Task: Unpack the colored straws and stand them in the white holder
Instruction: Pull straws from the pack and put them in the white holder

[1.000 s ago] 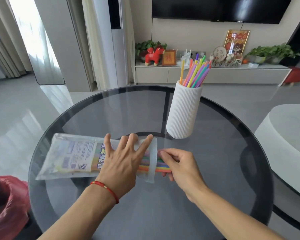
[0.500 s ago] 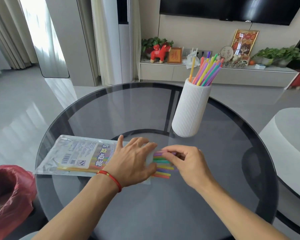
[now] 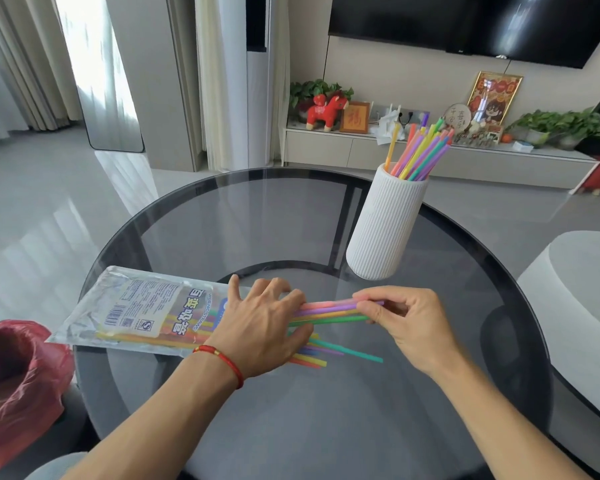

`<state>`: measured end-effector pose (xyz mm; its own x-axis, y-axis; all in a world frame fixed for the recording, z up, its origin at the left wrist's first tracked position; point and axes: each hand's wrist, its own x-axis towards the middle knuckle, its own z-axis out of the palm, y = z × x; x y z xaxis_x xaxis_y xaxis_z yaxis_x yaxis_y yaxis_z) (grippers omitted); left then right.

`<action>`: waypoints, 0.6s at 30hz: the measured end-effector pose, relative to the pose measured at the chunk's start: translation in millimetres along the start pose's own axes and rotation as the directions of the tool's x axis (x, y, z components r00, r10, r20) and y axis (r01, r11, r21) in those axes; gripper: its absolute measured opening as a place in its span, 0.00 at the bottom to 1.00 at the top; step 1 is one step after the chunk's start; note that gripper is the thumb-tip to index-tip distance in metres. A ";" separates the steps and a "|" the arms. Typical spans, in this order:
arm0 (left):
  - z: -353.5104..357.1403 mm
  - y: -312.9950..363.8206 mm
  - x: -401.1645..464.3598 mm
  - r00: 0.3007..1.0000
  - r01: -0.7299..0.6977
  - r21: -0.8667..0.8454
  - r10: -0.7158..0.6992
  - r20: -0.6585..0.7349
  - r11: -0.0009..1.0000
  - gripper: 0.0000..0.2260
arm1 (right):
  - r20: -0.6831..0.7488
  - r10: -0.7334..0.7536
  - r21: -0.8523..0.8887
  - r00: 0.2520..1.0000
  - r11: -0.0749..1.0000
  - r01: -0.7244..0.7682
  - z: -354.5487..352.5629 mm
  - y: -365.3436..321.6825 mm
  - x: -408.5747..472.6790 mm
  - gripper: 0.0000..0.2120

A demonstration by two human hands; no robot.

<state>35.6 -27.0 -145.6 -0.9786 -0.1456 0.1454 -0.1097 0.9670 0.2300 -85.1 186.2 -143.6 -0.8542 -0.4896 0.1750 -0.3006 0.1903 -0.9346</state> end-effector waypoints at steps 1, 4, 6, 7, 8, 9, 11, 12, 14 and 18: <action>1.7 -0.7 -0.1 1.000 0.001 0.014 -0.001 -0.001 1.000 0.17 | 0.000 -0.007 0.005 1.000 1.000 0.007 -1.8 -0.6 0.8 0.11; 3.2 -3.1 0.7 1.000 0.017 0.021 -0.018 0.008 1.000 0.16 | 0.000 -0.008 0.050 1.000 0.999 0.008 -14.8 -2.5 4.0 0.10; 3.3 -4.0 2.0 0.999 0.029 0.038 -0.030 0.018 0.999 0.16 | -0.025 -0.005 0.125 1.000 0.992 0.008 -27.6 -3.9 4.8 0.08; 3.3 -4.2 2.5 0.999 0.036 0.052 -0.038 0.027 0.998 0.15 | -0.031 0.007 0.176 0.999 0.984 -0.001 -33.9 -5.2 4.8 0.07; 3.7 -4.2 2.6 0.998 0.039 0.070 -0.042 0.036 0.997 0.14 | -0.029 0.030 0.243 0.999 0.970 -0.022 -39.5 -6.4 5.1 0.05; 4.1 -3.6 2.8 0.998 0.036 0.092 -0.040 0.044 0.995 0.14 | -0.022 0.070 0.334 0.997 0.941 -0.059 -44.2 -7.8 5.9 0.04; 5.1 -1.4 2.7 0.998 0.018 0.132 -0.026 0.053 0.991 0.13 | 0.051 0.164 0.536 0.985 0.828 -0.166 -46.0 -12.3 4.8 0.10; 5.2 -0.1 2.9 0.998 0.011 0.146 -0.019 0.053 0.989 0.13 | 0.130 0.176 0.613 0.976 0.759 -0.219 -42.5 -14.3 3.2 0.18; 4.6 1.6 3.5 0.998 0.007 0.148 -0.015 0.056 0.989 0.15 | 0.289 0.106 0.687 0.951 0.669 -0.283 -29.4 -16.8 -1.5 0.40; 4.0 3.6 2.9 0.999 -0.017 0.146 0.010 0.053 0.989 0.18 | 0.289 0.064 0.568 0.955 0.792 -0.225 14.6 -16.3 -10.5 0.47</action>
<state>31.8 -23.1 -148.2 -0.9875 -0.1249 0.0959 -0.1169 0.9895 0.0849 -65.0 175.8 -134.7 -0.7121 -0.7018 0.0182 0.1952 -0.2228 -0.9551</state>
